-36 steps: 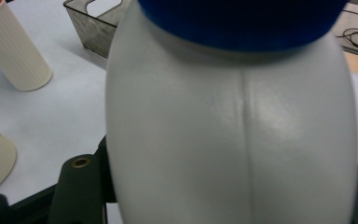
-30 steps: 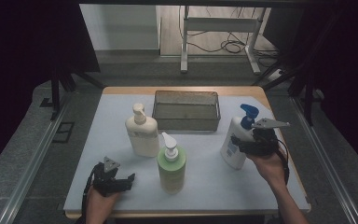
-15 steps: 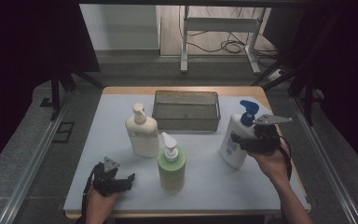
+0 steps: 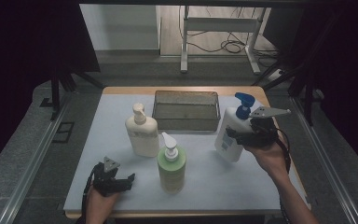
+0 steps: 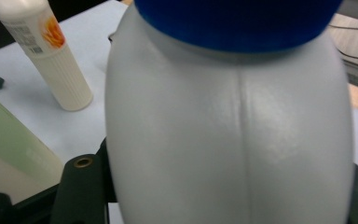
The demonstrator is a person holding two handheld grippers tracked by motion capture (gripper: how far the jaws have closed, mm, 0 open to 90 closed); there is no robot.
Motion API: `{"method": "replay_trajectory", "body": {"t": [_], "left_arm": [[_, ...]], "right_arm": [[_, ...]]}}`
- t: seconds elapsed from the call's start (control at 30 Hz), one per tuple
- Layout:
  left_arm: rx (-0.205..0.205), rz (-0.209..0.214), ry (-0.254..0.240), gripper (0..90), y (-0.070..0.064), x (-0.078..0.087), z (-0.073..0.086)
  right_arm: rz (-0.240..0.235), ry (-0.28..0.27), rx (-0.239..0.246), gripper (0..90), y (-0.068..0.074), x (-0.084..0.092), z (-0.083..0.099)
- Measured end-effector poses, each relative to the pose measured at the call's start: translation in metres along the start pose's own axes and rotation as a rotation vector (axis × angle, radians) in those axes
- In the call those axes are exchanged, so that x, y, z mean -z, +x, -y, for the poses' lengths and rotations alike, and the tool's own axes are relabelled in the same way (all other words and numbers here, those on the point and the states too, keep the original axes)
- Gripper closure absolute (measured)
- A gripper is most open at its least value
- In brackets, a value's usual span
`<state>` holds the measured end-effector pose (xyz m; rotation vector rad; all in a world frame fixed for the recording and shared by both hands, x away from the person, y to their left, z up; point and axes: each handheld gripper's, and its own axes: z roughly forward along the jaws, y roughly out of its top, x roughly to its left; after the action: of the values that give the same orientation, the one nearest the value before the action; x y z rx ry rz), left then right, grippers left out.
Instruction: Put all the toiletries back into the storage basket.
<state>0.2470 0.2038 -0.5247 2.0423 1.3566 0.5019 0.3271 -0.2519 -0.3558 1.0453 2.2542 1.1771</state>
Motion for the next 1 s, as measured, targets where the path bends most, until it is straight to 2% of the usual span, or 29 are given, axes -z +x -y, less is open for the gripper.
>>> {"method": "replay_trajectory", "body": {"t": [0.27, 0.77, 1.0], "left_arm": [[0.0, 0.0, 0.0, 10.3, 0.0, 0.0, 0.0], [0.0, 0.001, 0.001, 10.3, 0.0, 0.0, 0.0], [0.001, 0.001, 0.0, 10.3, 0.0, 0.0, 0.0]], "right_arm": [[-0.001, -0.01, 0.023, 38.2, 0.006, -0.002, -0.02], [-0.004, -0.023, 0.037, 38.3, 0.012, -0.021, -0.048], [-0.02, -0.03, 0.013, 38.5, 0.01, -0.031, -0.06]]}}
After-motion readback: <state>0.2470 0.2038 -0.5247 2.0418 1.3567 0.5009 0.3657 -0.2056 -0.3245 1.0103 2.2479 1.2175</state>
